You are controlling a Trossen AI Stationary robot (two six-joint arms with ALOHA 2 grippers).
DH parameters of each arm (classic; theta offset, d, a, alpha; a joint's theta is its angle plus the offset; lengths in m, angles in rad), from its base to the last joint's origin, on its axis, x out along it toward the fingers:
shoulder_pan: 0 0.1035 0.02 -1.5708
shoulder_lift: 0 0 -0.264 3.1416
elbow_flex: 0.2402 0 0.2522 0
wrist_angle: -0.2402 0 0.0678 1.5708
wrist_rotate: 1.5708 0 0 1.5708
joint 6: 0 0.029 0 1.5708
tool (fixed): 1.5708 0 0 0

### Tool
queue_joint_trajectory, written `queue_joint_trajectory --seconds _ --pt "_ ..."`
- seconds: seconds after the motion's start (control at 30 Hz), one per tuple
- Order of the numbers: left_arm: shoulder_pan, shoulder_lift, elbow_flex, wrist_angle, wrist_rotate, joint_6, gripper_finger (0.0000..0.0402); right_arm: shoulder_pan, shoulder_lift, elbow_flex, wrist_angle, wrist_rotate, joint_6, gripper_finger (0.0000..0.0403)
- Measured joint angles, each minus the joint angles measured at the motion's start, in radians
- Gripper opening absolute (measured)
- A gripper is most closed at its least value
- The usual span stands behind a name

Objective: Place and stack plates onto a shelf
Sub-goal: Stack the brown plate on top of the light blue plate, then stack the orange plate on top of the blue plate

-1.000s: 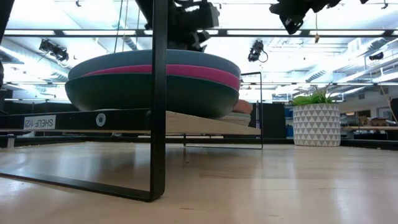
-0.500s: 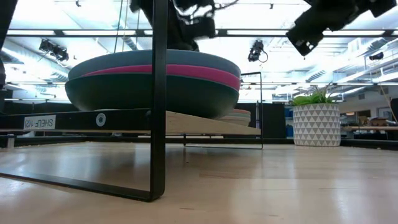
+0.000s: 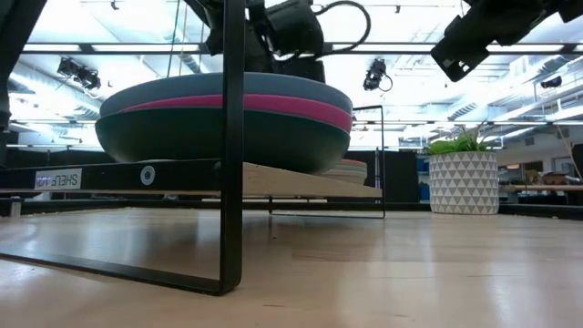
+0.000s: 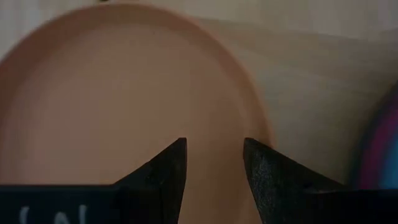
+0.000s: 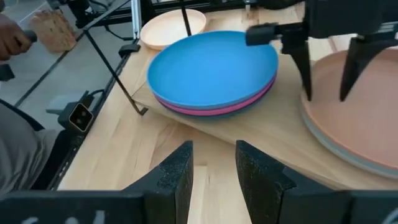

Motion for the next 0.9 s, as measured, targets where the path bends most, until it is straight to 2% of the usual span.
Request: queue_joint_trajectory --seconds 0.13,0.4,0.47,0.7,0.9 --pt "-0.023 -0.017 0.0 -0.007 0.041 0.003 0.0164 0.01 0.0 0.0 0.012 0.007 0.015 0.0126" --pt "-0.021 -0.099 0.0 0.001 0.005 -0.011 0.0164 0.017 0.0 0.0 0.0 0.022 0.03 0.0126" --pt "-0.025 -0.126 0.0 -0.009 0.038 -0.04 0.0164 0.026 0.004 0.001 -0.049 0.008 0.051 0.0126" --pt "-0.101 -0.212 0.001 -0.022 0.265 -0.143 0.0164 0.11 0.124 0.001 -0.213 0.031 0.134 0.0126" --pt "-0.193 -0.223 0.001 -0.068 0.272 -0.16 0.0164 0.204 0.234 0.037 -0.394 -0.086 0.145 0.0126"
